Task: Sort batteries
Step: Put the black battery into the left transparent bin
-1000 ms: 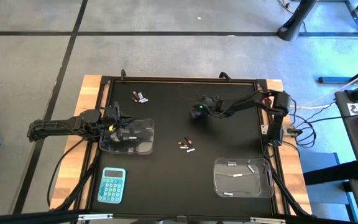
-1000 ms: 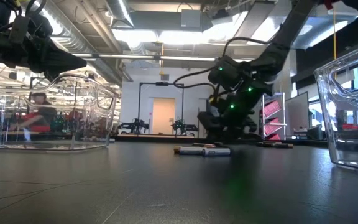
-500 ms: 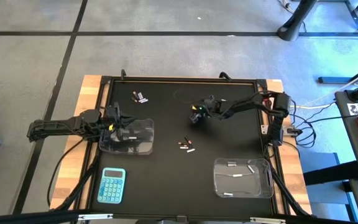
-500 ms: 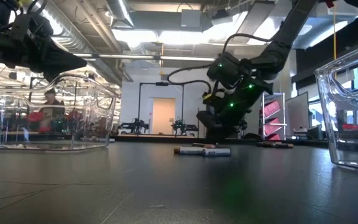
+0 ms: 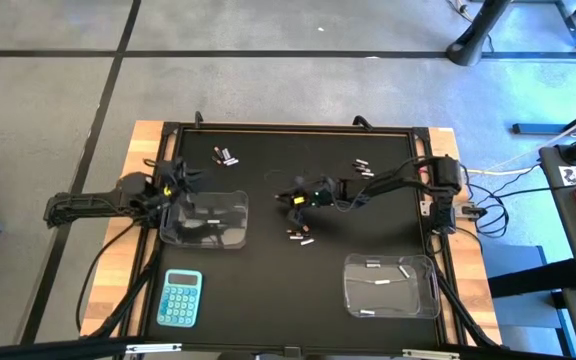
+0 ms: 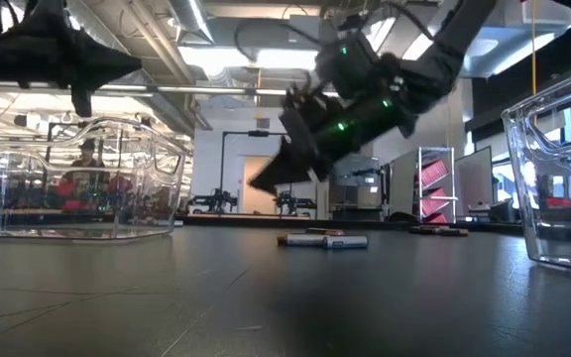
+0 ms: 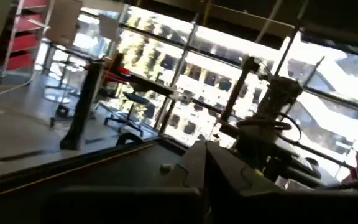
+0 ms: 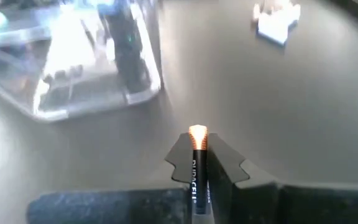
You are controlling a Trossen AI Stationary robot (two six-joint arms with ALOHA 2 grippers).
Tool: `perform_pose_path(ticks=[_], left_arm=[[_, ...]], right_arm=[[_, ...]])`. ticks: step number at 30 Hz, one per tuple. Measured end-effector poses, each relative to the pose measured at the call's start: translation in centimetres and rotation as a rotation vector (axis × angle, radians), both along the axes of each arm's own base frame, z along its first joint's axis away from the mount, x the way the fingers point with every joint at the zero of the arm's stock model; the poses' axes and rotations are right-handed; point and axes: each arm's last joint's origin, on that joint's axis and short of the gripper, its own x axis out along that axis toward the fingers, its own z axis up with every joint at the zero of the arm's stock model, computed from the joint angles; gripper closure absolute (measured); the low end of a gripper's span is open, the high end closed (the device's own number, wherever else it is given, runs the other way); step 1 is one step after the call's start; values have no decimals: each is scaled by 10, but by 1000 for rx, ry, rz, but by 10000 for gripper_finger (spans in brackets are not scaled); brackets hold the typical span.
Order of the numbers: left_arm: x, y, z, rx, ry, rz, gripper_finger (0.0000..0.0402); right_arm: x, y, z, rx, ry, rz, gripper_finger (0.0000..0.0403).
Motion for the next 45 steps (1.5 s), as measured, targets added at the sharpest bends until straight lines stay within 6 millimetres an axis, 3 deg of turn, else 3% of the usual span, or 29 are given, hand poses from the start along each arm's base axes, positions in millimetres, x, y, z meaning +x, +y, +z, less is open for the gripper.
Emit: perform_pose_path(ticks=[6, 10, 14, 18, 25, 30, 36, 40, 45], left_arm=[[4, -2, 7, 50, -50, -87, 395], [18, -2, -1, 41, 55, -105, 351], [34, -1, -5, 32, 142, -107, 287], [53, 3, 5, 57, 234, -81, 237], [78, 13, 21, 97, 330, -31, 217], [83, 17, 18, 35, 381, -19, 224], [84, 17, 14, -1, 403, -22, 227], [84, 17, 13, -18, 405, -23, 227], [84, 16, 13, -17, 404, -25, 227]], right_arm=[[9, 1, 39, -136, -108, 21, 386], [4, -16, 52, -127, -128, 48, 386], [0, -30, 28, -40, 2, 40, 387], [4, -29, -1, 10, 76, 45, 387], [6, -31, -34, 55, 157, -4, 378], [6, -32, -38, 32, 172, -43, 358], [3, -38, -28, 2, 161, -84, 261], [-4, -40, -25, 9, 245, -87, 207], [-8, -38, -36, 23, 309, -55, 202]])
